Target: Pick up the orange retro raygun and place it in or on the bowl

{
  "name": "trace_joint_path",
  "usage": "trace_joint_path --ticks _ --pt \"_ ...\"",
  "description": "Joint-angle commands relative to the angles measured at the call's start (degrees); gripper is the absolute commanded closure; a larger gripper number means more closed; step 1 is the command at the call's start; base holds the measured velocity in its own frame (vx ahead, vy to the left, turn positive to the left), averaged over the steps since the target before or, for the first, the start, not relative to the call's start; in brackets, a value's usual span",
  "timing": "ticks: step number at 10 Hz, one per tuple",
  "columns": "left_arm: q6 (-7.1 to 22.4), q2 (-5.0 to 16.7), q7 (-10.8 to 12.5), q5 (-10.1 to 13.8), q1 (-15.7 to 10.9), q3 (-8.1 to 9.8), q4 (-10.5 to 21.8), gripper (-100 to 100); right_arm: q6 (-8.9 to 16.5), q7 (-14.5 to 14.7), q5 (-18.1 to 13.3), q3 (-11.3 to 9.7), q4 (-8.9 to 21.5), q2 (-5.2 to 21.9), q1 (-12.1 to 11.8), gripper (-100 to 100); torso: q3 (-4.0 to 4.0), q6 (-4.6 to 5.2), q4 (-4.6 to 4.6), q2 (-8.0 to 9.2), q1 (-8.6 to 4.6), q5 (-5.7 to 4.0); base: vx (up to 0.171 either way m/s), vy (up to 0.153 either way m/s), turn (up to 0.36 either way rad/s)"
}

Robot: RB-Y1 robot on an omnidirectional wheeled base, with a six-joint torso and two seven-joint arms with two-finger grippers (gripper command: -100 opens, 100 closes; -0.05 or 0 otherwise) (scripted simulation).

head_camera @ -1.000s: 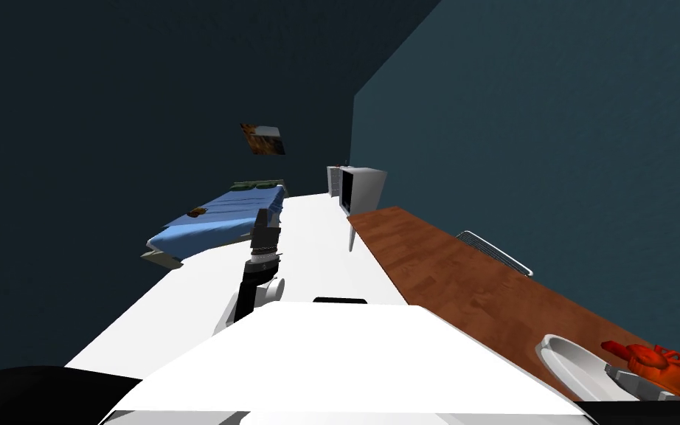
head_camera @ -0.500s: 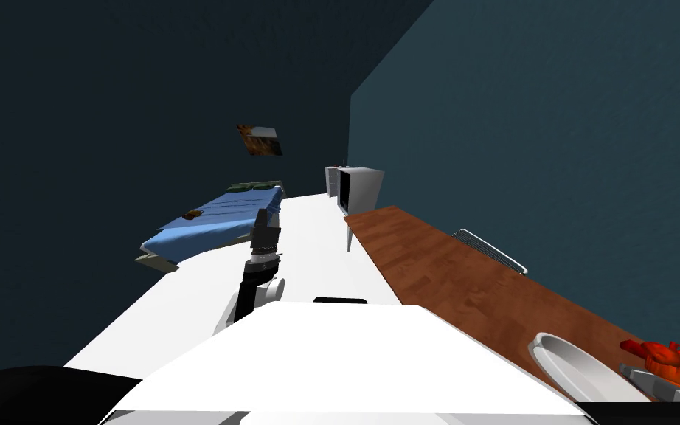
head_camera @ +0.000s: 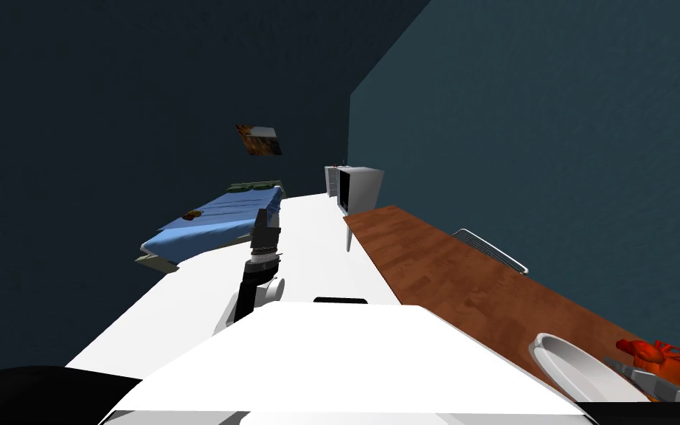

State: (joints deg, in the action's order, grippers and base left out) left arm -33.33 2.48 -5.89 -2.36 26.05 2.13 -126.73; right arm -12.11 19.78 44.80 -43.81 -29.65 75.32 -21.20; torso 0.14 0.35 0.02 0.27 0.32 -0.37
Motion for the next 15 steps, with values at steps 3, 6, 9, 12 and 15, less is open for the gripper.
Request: trace_joint_path --ticks 3,6,9,12,15 --pt "0.00 0.00 0.00 0.00 0.00 0.00 0.00 0 -0.51 -0.18 1.96 -1.39 -1.65 2.22 -0.82 -100 0.00 0.00 0.00 0.00 0.00 0.00 0.006 0.002 -0.011" --pt "0.00 0.00 0.00 0.00 0.00 0.00 0.00 0 -1.02 -0.36 3.93 -2.79 -3.29 4.45 -1.64 -100 -0.06 0.00 -0.02 -0.10 0.05 0.02 0.024 0.011 -0.024" --pt "0.00 0.00 0.00 0.00 0.00 0.00 0.00 0 -1.79 -0.63 6.87 -4.88 -5.76 7.78 -2.87 -100 -0.05 0.00 -0.02 -0.08 0.06 0.02 0.020 0.010 -0.021" --pt "0.00 0.00 0.00 0.00 0.00 0.00 0.00 0 -2.30 -0.81 8.83 -6.28 -7.41 10.01 -3.68 -100 -0.05 -0.01 -0.02 -0.09 0.06 0.02 0.021 0.008 -0.020" --pt "0.00 0.00 0.00 0.00 0.00 0.00 0.00 0 -2.40 -0.62 9.56 -6.46 -8.09 10.79 -4.17 0 -0.02 -0.01 -0.01 -0.03 0.02 0.00 0.006 0.004 -0.007"
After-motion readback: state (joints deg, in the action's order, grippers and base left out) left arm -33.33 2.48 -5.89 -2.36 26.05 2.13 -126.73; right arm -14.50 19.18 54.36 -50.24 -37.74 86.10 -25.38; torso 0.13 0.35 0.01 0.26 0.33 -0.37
